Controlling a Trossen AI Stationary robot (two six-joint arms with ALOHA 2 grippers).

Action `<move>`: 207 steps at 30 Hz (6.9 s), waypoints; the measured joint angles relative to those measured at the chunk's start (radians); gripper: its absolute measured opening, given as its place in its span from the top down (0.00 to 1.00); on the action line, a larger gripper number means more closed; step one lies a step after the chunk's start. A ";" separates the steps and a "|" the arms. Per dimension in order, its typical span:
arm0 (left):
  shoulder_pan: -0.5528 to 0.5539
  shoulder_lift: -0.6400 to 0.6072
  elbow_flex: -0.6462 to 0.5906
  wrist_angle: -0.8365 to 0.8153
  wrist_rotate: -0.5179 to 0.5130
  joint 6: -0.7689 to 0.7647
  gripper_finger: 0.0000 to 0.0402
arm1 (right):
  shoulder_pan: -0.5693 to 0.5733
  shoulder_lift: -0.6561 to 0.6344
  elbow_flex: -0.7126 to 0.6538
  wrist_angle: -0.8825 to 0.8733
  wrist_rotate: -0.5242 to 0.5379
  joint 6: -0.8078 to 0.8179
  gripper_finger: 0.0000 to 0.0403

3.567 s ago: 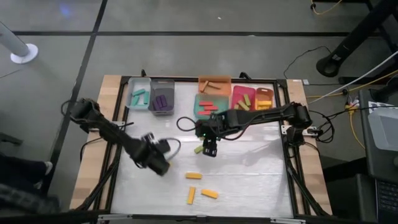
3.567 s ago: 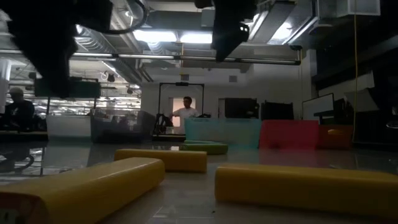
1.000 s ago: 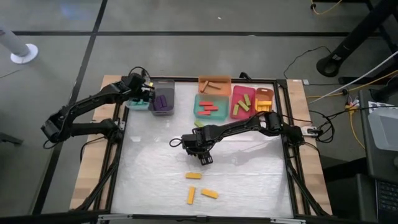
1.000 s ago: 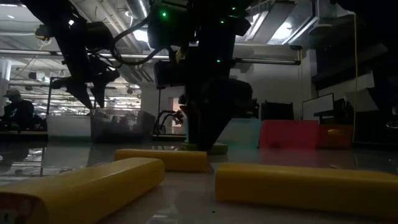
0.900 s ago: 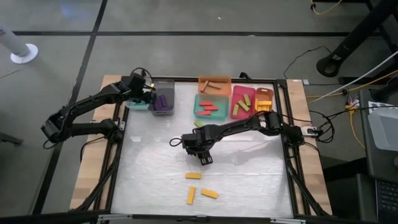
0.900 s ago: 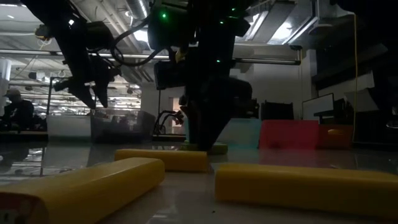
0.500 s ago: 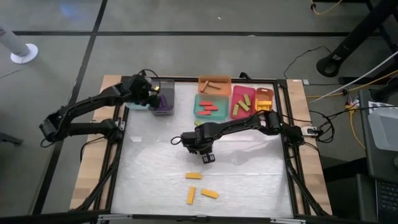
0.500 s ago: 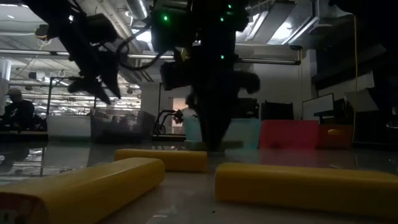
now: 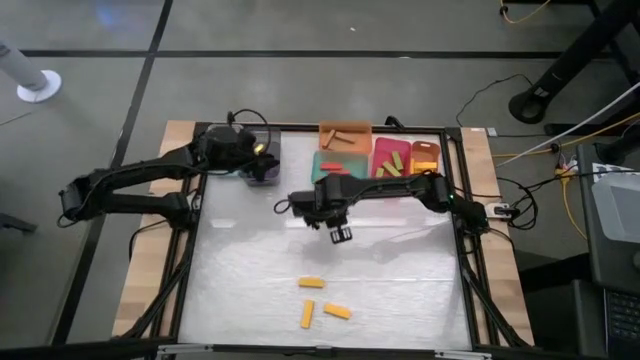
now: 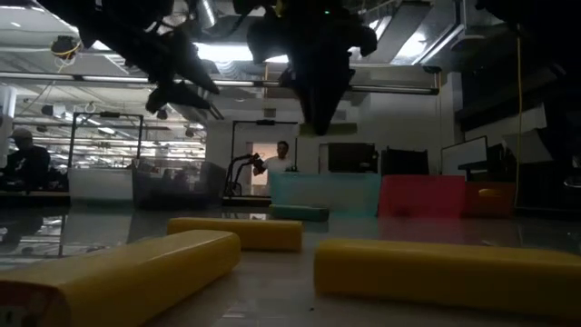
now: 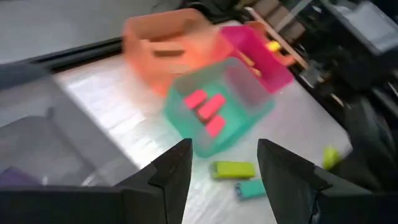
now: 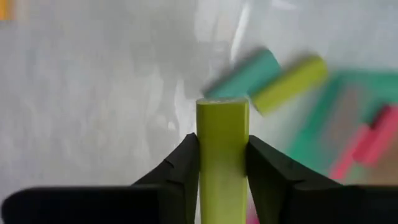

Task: Sort blocks
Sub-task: Put the light green block into the pink bin, then put the yellow block into the right orange bin

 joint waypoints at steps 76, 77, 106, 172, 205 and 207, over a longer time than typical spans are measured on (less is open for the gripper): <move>-0.922 0.659 0.000 0.592 -0.211 0.318 0.58 | -0.572 -0.466 -0.733 0.173 0.023 0.173 0.36; -0.929 0.671 0.000 0.598 -0.212 0.316 0.58 | -0.572 -0.466 -0.733 0.174 0.021 0.173 0.36; -0.982 0.945 0.091 0.659 -0.294 0.297 0.59 | -0.571 -0.465 -0.711 0.056 -0.035 0.211 0.36; -0.728 0.681 0.173 0.844 -0.536 0.718 0.76 | -0.101 -0.584 -0.615 0.555 -0.541 0.977 0.72; -0.749 0.683 0.172 0.663 -0.675 0.351 0.45 | -0.563 -0.668 -0.632 -0.088 0.036 0.638 0.83; -0.762 0.683 0.172 0.636 -0.650 0.313 0.45 | -0.609 -0.667 -0.647 -0.092 0.062 0.605 0.85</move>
